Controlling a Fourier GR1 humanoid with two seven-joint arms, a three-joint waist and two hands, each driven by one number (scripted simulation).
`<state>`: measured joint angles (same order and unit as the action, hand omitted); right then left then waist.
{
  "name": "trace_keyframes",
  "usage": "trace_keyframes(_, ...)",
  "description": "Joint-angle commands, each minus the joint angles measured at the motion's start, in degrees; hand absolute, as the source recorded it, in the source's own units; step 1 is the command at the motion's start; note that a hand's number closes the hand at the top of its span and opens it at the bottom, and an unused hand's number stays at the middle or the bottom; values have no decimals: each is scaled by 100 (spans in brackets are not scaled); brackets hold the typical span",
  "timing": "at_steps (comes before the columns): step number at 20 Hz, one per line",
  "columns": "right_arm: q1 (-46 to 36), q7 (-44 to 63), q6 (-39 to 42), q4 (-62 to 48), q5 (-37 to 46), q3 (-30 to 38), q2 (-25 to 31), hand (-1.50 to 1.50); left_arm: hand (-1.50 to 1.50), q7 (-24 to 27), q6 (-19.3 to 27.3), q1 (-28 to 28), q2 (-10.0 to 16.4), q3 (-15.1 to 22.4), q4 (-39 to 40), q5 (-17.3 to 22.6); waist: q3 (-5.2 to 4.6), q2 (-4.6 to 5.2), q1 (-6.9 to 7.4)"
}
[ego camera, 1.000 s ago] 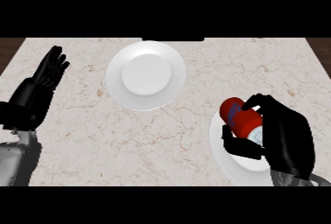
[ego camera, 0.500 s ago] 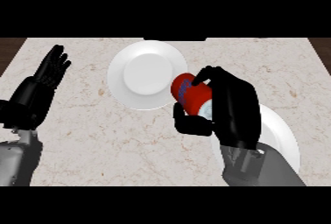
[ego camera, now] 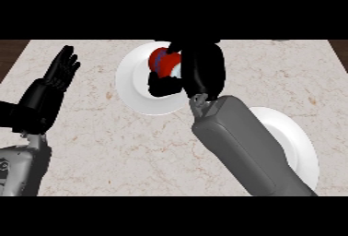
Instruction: Pick the can from the plate and place it in the plate
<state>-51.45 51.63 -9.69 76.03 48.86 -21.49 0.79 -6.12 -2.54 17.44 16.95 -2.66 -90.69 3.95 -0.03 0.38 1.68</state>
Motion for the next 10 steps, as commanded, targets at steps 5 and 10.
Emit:
trace_keyframes(5,-1421,-672,-1159,-2780,-849,254,-77,150,0,175,45,-61,-208,176,-14,-187,-2,43,148)
trace_keyframes(10,-1966,-854,-1444,-3938,-1360,-16,-78,150,0,-103,13,-59,-175,213,-298,-186,-2,43,223)
